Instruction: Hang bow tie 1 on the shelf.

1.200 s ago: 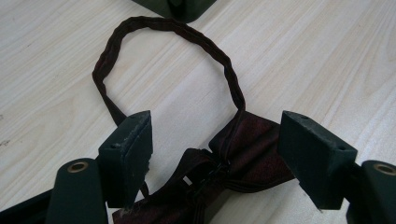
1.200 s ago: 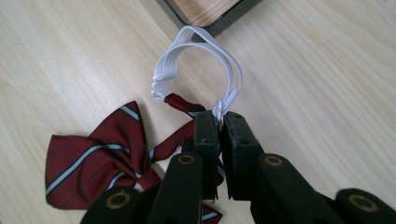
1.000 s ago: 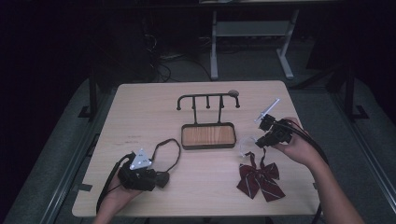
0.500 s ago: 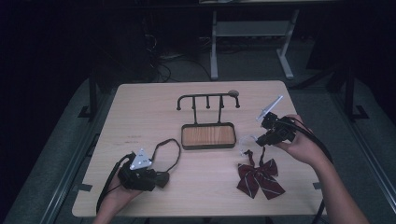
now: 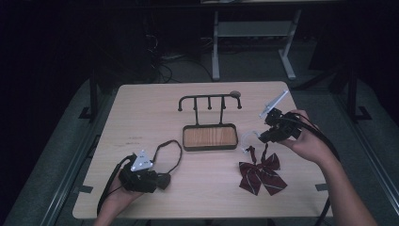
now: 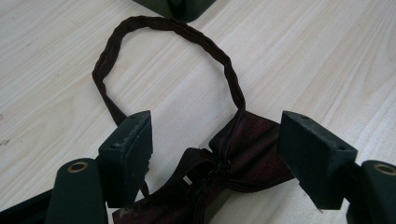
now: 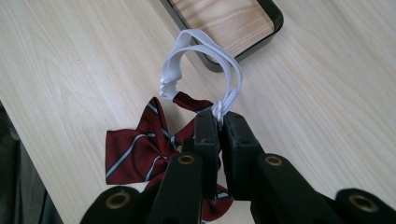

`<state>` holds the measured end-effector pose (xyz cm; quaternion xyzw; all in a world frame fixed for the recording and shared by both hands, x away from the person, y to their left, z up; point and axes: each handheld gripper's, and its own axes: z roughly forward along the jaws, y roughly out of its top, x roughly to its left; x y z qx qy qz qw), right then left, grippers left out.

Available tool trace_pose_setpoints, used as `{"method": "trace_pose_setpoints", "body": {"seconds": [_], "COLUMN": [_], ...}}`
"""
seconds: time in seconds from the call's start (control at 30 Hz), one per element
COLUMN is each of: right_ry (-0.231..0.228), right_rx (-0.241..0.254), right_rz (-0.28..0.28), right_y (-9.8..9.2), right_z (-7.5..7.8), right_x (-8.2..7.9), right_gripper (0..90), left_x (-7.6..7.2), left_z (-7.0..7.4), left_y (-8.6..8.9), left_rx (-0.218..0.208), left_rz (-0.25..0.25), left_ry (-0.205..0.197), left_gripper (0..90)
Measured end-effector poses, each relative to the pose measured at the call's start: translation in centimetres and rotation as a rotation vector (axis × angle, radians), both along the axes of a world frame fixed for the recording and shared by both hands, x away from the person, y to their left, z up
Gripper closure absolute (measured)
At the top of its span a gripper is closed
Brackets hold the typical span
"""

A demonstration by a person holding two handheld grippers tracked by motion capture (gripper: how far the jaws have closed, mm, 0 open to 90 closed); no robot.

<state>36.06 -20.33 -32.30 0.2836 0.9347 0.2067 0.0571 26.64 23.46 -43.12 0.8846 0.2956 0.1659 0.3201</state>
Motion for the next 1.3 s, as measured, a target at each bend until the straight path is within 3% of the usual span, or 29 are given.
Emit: {"method": "trace_pose_setpoints", "body": {"seconds": [0.67, 1.03, 1.3], "right_ry": [-0.051, -0.063, -0.055], "right_rx": [-0.007, -0.005, -0.004], "right_rz": [0.038, 0.031, 0.006], "right_y": [1.8, 2.6, 2.8], "right_z": [3.5, 5.5, 6.6], "right_x": [0.2, 1.6, 3.5], "right_gripper": [84.7, 84.7, 84.8], "left_x": [0.0, 0.0, 0.0], "left_z": [0.1, 0.1, 0.1], "left_y": [0.0, 0.1, 0.1], "left_rx": [0.001, 0.000, -0.008], "left_rz": [-0.001, -0.002, 0.006], "left_ry": [-0.001, 0.002, 0.002], "left_gripper": [27.1, 27.0, 27.0]}}
